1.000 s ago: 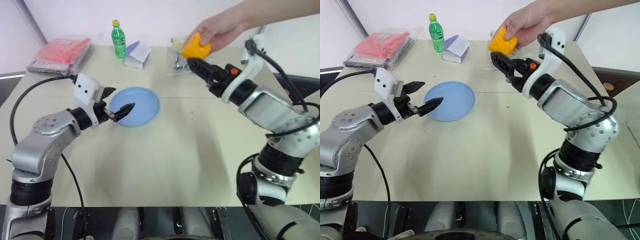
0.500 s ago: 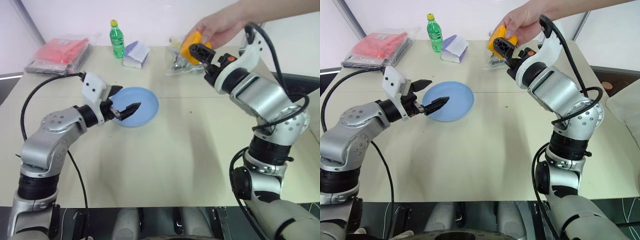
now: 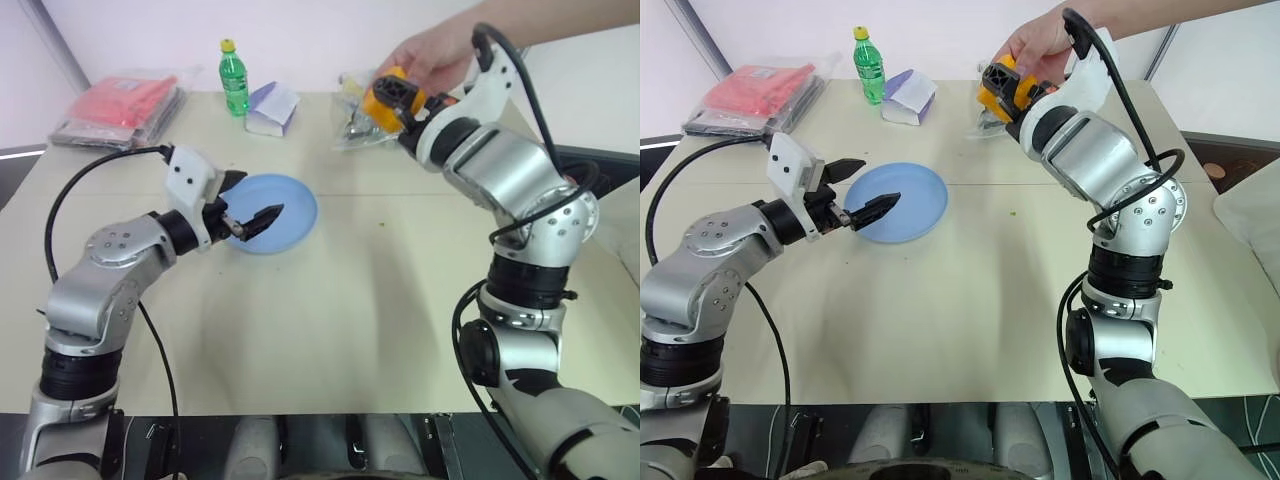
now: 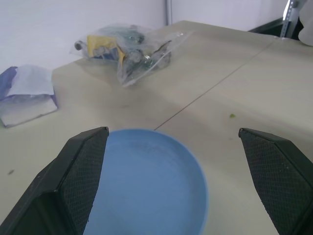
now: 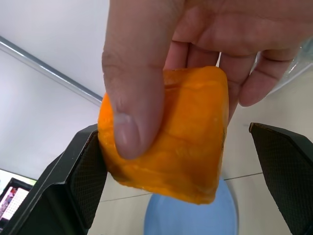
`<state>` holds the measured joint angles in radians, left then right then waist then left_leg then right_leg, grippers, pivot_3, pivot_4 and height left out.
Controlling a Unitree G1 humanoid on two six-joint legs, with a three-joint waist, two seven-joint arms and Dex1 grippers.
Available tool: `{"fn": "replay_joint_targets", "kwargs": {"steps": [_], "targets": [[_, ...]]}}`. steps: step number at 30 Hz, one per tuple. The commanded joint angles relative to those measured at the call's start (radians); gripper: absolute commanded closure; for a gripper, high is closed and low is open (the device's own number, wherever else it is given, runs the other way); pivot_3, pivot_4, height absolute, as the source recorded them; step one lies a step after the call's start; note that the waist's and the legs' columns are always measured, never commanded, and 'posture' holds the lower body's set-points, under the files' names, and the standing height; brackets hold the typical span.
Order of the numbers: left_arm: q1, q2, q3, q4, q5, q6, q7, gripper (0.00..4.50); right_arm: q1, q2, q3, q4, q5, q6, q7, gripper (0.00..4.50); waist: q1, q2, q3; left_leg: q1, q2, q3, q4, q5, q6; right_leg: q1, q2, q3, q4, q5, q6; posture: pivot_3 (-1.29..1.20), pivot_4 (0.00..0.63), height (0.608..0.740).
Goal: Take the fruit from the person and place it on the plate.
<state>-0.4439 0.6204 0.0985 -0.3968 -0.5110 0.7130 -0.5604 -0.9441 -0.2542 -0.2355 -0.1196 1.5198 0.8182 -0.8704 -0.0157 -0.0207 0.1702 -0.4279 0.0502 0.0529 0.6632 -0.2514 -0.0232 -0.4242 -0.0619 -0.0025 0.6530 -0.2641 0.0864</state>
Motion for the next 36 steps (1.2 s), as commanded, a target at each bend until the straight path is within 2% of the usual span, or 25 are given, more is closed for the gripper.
{"fn": "replay_joint_targets", "kwargs": {"steps": [1,3,6,7,12,16,20,27,31,36], "targets": [[-0.004,0.003,0.015,-0.038,0.002,-0.014,0.004,0.01,-0.036,0.007,-0.002,-0.003,-0.022,-0.02,0.012,0.26,0.0,0.0,0.0,0.0,0.0,0.0,0.0,0.0,0.0,0.0,0.0,0.0,0.0,0.0,0.0,0.0,0.15,0.731],[-0.003,0.003,0.016,-0.037,0.003,-0.014,0.005,0.0,-0.037,0.01,0.0,0.003,-0.033,-0.022,0.02,0.95,0.0,0.0,0.0,0.0,0.0,0.0,0.0,0.0,0.0,0.0,0.0,0.0,0.0,0.0,0.0,0.0,0.15,0.731],[-0.001,0.003,0.018,-0.042,0.002,-0.011,0.009,0.0,-0.036,0.013,0.0,0.003,-0.04,-0.023,0.032,2.39,0.0,0.0,0.0,0.0,0.0,0.0,0.0,0.0,0.0,0.0,0.0,0.0,0.0,0.0,0.0,0.0,0.15,0.731],[-0.001,0.004,0.02,-0.043,0.002,-0.01,0.01,0.0,-0.036,0.013,-0.001,0.003,-0.041,-0.022,0.036,2.49,0.0,0.0,0.0,0.0,0.0,0.0,0.0,0.0,0.0,0.0,0.0,0.0,0.0,0.0,0.0,0.0,0.15,0.731],[0.02,0.012,0.046,-0.054,-0.007,0.007,0.022,0.0,-0.031,-0.01,0.012,-0.003,-0.052,0.013,0.078,2.49,-0.001,0.0,0.0,0.0,0.0,0.0,-0.001,0.0,0.0,0.0,0.0,0.0,0.0,0.0,0.0,0.0,0.15,0.731],[0.058,0.027,0.08,-0.077,-0.019,0.03,0.031,0.0,0.002,-0.036,0.069,-0.009,-0.062,0.098,0.183,2.49,-0.003,0.0,0.0,0.0,0.0,0.0,-0.001,0.0,0.0,-0.001,0.0,0.0,-0.001,0.0,0.0,0.0,0.15,0.731],[0.109,0.045,0.125,-0.112,-0.034,0.066,0.046,0.0,0.051,-0.026,0.18,0.022,-0.151,0.17,0.34,2.49,-0.004,0.001,0.0,0.0,0.001,0.0,-0.002,0.0,0.0,-0.001,0.0,0.0,-0.002,0.0,0.0,0.0,0.15,0.731],[0.2,0.073,0.214,-0.192,-0.082,0.138,0.073,0.0,0.091,0.05,0.385,0.159,-0.466,0.133,0.644,2.49,-0.004,0.001,0.0,0.0,0.001,0.0,-0.002,0.0,0.0,-0.001,0.0,0.0,-0.002,0.0,0.0,0.0,0.15,0.731],[0.286,0.091,0.284,-0.251,-0.105,0.175,0.089,0.0,0.061,0.12,0.505,0.345,-0.717,-0.016,0.822,2.49,-0.004,0.001,0.001,0.0,0.001,0.0,-0.002,0.0,0.0,-0.001,0.0,0.0,-0.002,0.0,0.0,0.0,0.15,0.731],[0.317,0.093,0.316,-0.291,-0.128,0.198,0.115,0.0,0.028,0.185,0.544,0.51,-0.92,-0.15,0.969,2.49,0.001,0.001,0.001,0.0,0.001,0.0,-0.002,0.0,0.0,-0.001,0.0,0.0,-0.002,0.0,0.0,0.0,0.15,0.731]]}}
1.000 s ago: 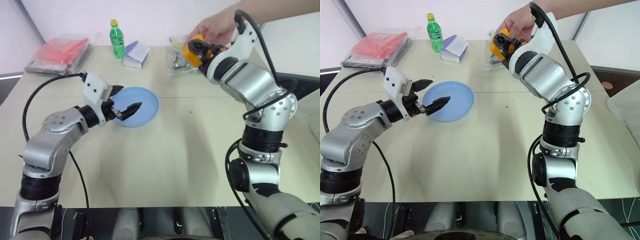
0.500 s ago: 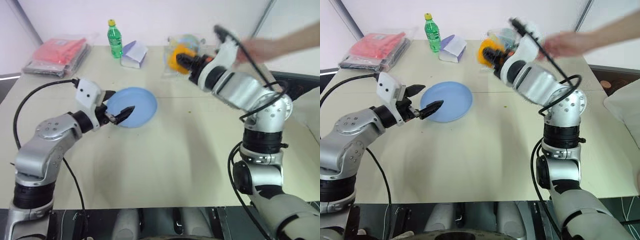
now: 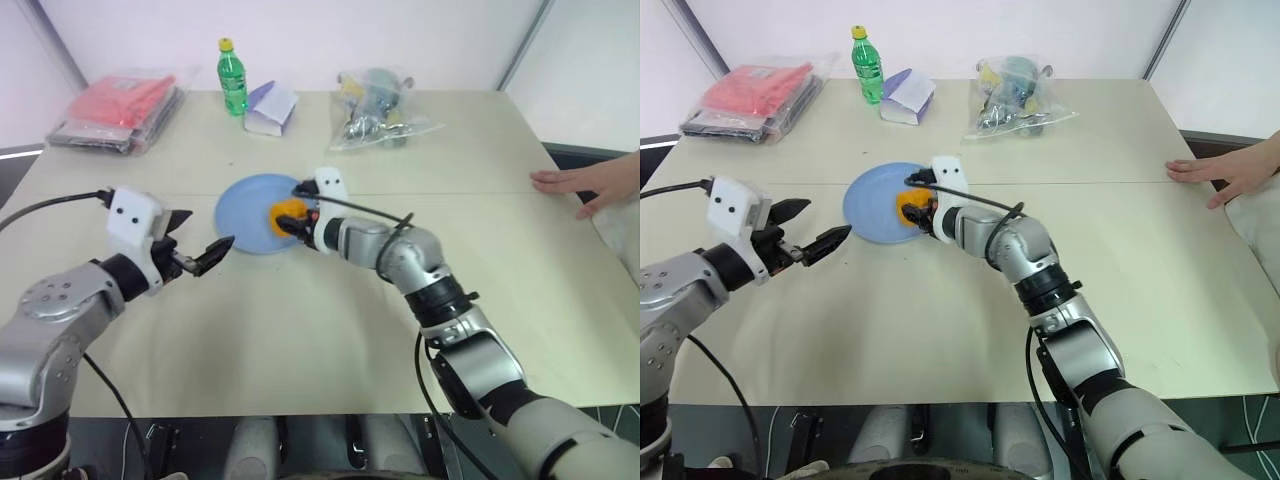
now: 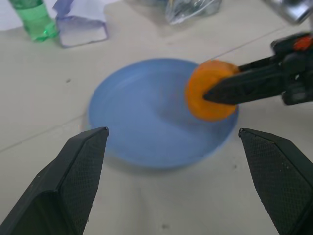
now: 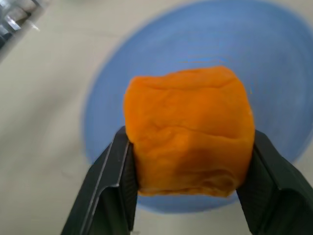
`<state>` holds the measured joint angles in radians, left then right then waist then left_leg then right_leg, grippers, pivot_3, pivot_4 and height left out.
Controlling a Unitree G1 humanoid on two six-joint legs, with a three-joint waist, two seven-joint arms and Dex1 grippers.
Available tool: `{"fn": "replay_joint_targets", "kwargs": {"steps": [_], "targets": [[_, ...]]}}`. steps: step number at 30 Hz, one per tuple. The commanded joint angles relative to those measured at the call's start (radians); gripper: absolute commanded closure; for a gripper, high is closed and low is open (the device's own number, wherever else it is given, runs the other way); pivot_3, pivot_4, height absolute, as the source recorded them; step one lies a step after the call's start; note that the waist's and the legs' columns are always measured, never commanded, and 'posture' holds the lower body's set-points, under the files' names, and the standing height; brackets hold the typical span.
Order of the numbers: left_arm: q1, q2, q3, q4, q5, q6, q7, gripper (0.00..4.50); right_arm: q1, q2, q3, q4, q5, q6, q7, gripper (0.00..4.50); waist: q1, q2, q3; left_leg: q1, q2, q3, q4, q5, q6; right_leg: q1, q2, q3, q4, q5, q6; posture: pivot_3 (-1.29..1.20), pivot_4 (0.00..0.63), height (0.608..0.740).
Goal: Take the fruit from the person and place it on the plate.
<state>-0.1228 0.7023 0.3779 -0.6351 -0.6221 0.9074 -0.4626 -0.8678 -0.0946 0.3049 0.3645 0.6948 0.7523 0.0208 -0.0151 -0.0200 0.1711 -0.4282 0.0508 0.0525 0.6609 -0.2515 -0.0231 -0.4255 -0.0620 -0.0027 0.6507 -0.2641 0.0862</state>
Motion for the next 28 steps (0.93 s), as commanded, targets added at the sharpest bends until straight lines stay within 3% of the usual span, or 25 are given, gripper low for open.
{"fn": "replay_joint_targets", "kwargs": {"steps": [1,3,8,13,17,24,28], "targets": [[-0.001,0.012,0.038,-0.058,-0.02,0.007,0.021,0.0,-0.052,0.037,-0.001,0.044,-0.119,-0.097,0.1,2.49,-0.001,0.0,0.0,0.0,0.0,0.0,0.0,0.0,0.0,0.0,0.0,0.0,0.0,0.0,0.0,0.0,0.15,0.731],[0.005,0.015,0.041,-0.068,-0.024,0.013,0.028,0.0,-0.063,0.05,0.008,0.078,-0.186,-0.134,0.14,2.49,-0.002,0.0,0.0,0.0,0.0,0.0,0.0,0.0,0.0,0.0,0.0,0.0,0.0,0.0,0.0,0.0,0.15,0.731],[0.006,0.019,0.039,-0.077,-0.034,0.019,0.041,0.0,-0.063,0.081,-0.042,0.086,-0.251,-0.133,0.195,0.04,-0.003,0.0,0.0,0.0,0.0,0.0,0.0,0.0,0.0,0.0,0.0,0.0,0.0,0.0,0.0,0.0,0.15,0.731],[-0.009,0.015,0.013,-0.064,-0.04,0.01,0.031,0.0,-0.038,0.012,-0.09,-0.09,-0.233,-0.045,0.307,0.04,0.001,0.0,0.0,0.0,0.0,0.0,0.0,0.0,0.0,0.0,0.0,0.0,0.0,0.0,0.0,0.0,0.15,0.731],[-0.033,0.015,-0.016,-0.032,-0.042,-0.01,0.009,0.0,-0.02,-0.162,-0.21,-0.349,-0.129,0.098,0.413,0.04,0.007,0.0,0.0,0.0,-0.001,0.0,0.0,0.0,0.0,0.0,-0.002,0.0,0.0,0.0,0.0,0.0,0.15,0.731],[-0.051,0.004,-0.052,0.01,-0.03,-0.049,-0.006,0.0,0.05,-0.417,-0.439,-0.575,0.029,0.274,0.506,0.04,0.003,0.0,0.0,0.0,-0.001,0.0,-0.002,0.0,0.0,0.001,-0.001,0.0,-0.001,0.0,0.0,0.0,0.15,0.731],[-0.048,0.001,-0.072,0.031,-0.015,-0.078,-0.017,0.0,0.228,-0.579,-0.513,-0.659,0.048,0.239,0.634,0.04,0.002,0.0,0.0,0.001,-0.001,0.001,-0.003,0.0,0.0,0.001,0.0,0.0,-0.002,0.0,0.0,0.0,0.15,0.731]]}}
